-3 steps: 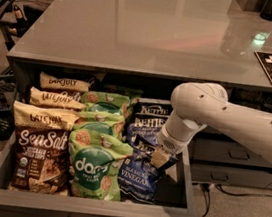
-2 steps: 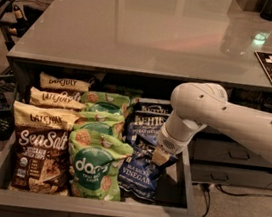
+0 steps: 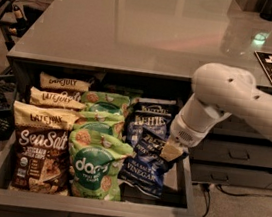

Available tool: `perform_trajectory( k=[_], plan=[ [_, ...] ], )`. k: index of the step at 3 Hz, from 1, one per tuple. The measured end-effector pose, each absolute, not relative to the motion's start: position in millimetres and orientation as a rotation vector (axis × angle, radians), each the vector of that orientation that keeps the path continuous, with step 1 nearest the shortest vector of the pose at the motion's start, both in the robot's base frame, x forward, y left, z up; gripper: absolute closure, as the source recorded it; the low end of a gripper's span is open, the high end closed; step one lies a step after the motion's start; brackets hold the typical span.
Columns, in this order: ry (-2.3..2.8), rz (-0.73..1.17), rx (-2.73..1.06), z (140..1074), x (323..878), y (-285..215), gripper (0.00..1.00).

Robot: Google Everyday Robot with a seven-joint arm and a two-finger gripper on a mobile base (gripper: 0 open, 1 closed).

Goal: Pick blue chip bag from top drawer and place on counter

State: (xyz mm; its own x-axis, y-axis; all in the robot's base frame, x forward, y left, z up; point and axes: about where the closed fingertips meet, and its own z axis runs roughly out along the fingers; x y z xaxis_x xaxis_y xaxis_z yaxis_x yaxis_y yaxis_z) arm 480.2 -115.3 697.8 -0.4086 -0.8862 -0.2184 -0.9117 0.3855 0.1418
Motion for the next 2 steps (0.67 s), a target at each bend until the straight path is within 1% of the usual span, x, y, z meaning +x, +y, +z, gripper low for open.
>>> perform_trajectory(
  k=[1,2],
  plan=[
    [2.478,0.383,-1.681,734,475,-123,1.0],
    [2.424,0.364,-1.723,771,477,-126,1.0]
  ],
)
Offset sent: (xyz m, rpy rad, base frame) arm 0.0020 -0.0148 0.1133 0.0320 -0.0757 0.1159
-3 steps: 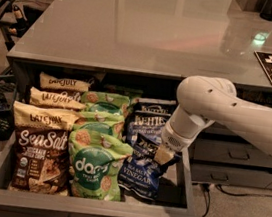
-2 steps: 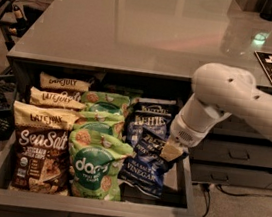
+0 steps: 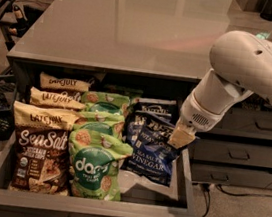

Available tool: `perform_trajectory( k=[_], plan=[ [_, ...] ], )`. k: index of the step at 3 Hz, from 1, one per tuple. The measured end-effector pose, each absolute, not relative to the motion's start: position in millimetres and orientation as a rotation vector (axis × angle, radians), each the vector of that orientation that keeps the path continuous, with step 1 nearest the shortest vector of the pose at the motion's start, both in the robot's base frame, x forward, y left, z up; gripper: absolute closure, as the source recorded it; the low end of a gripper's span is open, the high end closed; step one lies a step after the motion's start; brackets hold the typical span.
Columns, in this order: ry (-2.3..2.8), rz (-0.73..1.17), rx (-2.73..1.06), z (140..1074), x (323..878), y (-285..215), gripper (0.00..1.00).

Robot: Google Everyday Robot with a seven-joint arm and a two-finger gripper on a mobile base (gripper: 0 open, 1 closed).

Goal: Pick blue chip bag from top drawer and place on counter

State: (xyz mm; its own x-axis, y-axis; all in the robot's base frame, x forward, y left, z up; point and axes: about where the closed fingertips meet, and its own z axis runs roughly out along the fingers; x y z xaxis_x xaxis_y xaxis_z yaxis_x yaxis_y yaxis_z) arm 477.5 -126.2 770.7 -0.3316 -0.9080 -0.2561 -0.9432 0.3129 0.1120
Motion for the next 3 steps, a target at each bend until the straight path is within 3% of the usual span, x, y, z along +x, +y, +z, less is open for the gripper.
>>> perform_trajectory(
  k=[2,3],
  plan=[
    [2.392,0.312,-1.732,801,495,-126,1.0],
    [2.375,0.231,-1.731,834,529,-129,1.0]
  ],
)
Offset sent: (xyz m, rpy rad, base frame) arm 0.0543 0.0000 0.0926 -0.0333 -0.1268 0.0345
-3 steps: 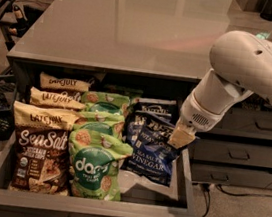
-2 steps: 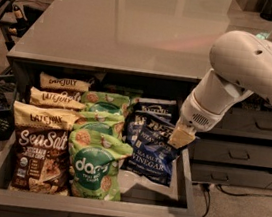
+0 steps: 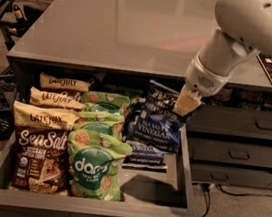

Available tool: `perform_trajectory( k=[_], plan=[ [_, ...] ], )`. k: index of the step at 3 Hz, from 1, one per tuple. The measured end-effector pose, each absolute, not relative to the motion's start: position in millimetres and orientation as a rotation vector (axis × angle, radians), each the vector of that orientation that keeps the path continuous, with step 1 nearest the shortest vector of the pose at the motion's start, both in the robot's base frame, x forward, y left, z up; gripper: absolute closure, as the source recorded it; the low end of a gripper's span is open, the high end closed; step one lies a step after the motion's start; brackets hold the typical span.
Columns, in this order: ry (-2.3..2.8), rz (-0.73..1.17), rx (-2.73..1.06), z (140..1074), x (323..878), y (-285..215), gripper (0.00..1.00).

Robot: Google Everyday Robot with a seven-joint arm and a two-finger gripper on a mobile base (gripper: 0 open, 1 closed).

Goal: Pick blue chip bag from top drawer and place on counter

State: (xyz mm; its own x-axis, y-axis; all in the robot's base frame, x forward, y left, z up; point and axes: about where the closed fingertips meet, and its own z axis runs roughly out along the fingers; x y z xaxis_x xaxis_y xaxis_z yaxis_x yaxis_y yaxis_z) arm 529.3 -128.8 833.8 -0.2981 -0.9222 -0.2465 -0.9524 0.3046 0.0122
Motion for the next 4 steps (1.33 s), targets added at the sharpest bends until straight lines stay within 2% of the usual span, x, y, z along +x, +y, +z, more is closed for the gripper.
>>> perform_trajectory(
  k=[1,3,4],
  plan=[
    [2.372,0.155,-1.756,849,561,-124,1.0],
    [2.361,0.149,-1.756,852,565,-121,1.0],
    [2.318,0.116,-1.729,873,590,-121,1.0]
  ],
)
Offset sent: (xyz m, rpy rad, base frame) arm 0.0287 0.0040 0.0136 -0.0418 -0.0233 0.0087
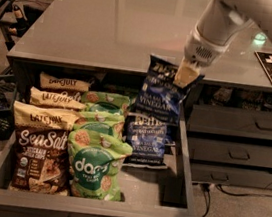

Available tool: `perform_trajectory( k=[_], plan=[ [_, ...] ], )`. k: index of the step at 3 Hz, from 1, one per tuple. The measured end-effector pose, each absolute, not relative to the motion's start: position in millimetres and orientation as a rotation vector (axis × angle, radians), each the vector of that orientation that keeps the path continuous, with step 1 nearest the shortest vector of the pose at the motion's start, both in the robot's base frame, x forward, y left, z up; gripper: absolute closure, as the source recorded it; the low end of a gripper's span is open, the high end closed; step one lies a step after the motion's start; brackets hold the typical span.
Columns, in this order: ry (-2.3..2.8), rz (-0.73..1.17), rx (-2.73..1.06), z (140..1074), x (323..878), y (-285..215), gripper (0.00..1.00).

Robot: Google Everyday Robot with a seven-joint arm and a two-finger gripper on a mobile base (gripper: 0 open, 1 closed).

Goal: Pick blue chip bag from top drawer and place on counter

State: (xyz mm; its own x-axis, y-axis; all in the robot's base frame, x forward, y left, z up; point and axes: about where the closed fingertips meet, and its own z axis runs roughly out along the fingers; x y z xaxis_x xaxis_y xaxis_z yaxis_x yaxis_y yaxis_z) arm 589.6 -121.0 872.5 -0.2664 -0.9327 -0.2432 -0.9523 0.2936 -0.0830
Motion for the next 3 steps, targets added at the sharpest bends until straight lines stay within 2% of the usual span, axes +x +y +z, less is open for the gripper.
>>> perform_trajectory(
  k=[3],
  plan=[
    [2.209,-0.056,-1.748,942,700,-120,1.0]
  ],
)
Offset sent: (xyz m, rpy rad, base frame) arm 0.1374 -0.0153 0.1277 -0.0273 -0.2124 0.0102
